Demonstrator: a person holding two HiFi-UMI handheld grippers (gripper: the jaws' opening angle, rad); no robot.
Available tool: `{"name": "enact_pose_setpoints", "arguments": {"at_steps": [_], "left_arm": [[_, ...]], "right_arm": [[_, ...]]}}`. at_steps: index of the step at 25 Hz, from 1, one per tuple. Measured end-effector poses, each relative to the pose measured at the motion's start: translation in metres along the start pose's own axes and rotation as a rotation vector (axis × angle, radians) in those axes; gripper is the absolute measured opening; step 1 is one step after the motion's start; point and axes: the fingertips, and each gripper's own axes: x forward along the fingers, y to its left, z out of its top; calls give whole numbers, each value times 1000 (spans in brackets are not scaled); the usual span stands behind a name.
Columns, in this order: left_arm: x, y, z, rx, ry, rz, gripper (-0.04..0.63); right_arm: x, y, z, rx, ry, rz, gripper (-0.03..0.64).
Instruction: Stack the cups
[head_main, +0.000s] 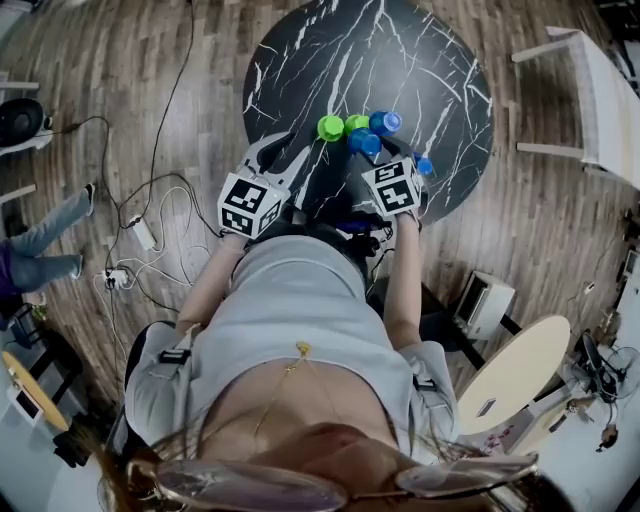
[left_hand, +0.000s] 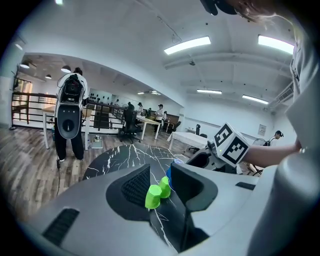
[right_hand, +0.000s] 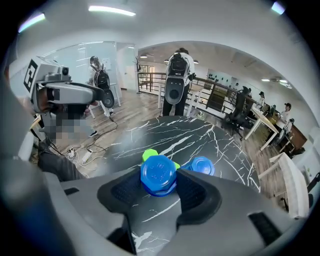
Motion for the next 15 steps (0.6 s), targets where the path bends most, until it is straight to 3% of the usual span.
{"name": "enact_pose_setpoints", "arguments": {"at_steps": [15], "left_arm": [[-4, 32, 0, -6, 25, -30, 130]], "right_arm": [[28, -7, 27, 103, 7, -72, 230]]}}
